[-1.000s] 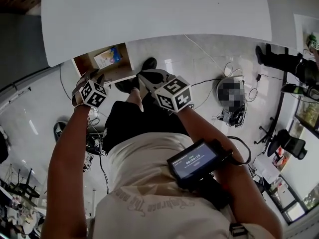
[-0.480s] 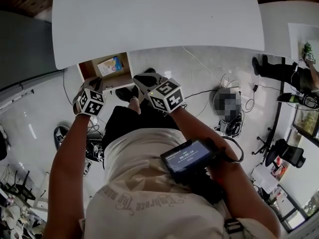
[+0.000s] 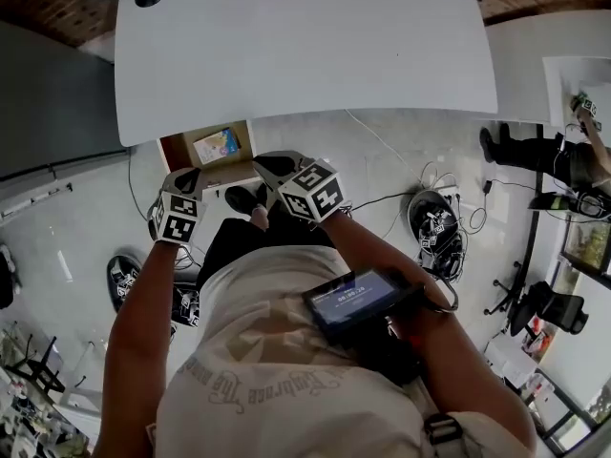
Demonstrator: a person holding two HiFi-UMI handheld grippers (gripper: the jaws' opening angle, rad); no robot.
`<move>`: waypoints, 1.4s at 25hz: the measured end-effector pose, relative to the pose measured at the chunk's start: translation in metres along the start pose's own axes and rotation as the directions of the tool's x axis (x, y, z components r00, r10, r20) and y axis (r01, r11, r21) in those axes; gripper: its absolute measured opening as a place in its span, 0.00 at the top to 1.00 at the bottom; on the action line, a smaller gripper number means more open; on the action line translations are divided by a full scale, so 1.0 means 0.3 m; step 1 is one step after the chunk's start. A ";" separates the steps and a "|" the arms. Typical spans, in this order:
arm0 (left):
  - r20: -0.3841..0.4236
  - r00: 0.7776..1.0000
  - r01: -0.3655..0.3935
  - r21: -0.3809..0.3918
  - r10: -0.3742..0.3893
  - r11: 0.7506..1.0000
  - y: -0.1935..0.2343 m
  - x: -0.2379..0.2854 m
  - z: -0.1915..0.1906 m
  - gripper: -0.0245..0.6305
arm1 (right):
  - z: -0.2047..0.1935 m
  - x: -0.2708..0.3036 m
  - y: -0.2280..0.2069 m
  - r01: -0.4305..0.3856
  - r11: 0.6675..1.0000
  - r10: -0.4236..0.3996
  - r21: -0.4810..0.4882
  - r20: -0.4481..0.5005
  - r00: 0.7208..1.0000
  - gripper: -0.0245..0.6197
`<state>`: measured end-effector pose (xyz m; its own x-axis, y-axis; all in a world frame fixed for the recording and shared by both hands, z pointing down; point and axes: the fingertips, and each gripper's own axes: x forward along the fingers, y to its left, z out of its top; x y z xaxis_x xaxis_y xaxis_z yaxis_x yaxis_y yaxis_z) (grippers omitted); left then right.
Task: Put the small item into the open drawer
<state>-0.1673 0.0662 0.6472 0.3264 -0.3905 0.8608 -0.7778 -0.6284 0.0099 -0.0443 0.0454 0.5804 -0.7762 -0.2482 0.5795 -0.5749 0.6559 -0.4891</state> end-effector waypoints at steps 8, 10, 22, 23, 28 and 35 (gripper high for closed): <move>0.144 0.989 -0.018 -0.157 0.041 0.987 0.013 -0.147 0.081 0.95 | 0.063 0.003 0.056 -0.034 0.997 0.035 -0.068 0.006 0.999 0.95; 0.194 0.979 -0.024 -0.206 0.065 0.978 0.032 -0.191 0.107 0.95 | 0.090 0.003 0.072 -0.053 0.994 0.055 -0.097 0.013 0.998 0.95; 0.455 0.870 0.049 -0.459 0.187 0.887 0.120 -0.484 0.162 0.95 | 0.289 -0.049 0.249 -0.123 0.957 0.157 -0.262 0.111 0.981 0.95; 0.473 0.859 0.053 -0.465 0.198 0.884 0.125 -0.505 0.170 0.95 | 0.307 -0.057 0.263 -0.129 0.951 0.168 -0.279 0.118 0.979 0.95; 0.523 0.820 0.050 -0.470 0.233 0.881 0.160 -0.575 0.193 0.95 | 0.391 -0.083 0.312 -0.144 0.929 0.205 -0.340 0.153 0.967 0.95; 0.544 0.798 0.040 -0.478 0.260 0.877 0.179 -0.611 0.189 0.95 | 0.425 -0.092 0.328 -0.128 0.923 0.202 -0.363 0.173 0.964 0.95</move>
<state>-0.2384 0.0659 0.4610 0.3501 -0.8411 0.4123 -0.9263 -0.2452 0.2862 -0.1124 0.0258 0.4331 -0.9092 -0.2300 0.3471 -0.3370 0.8961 -0.2890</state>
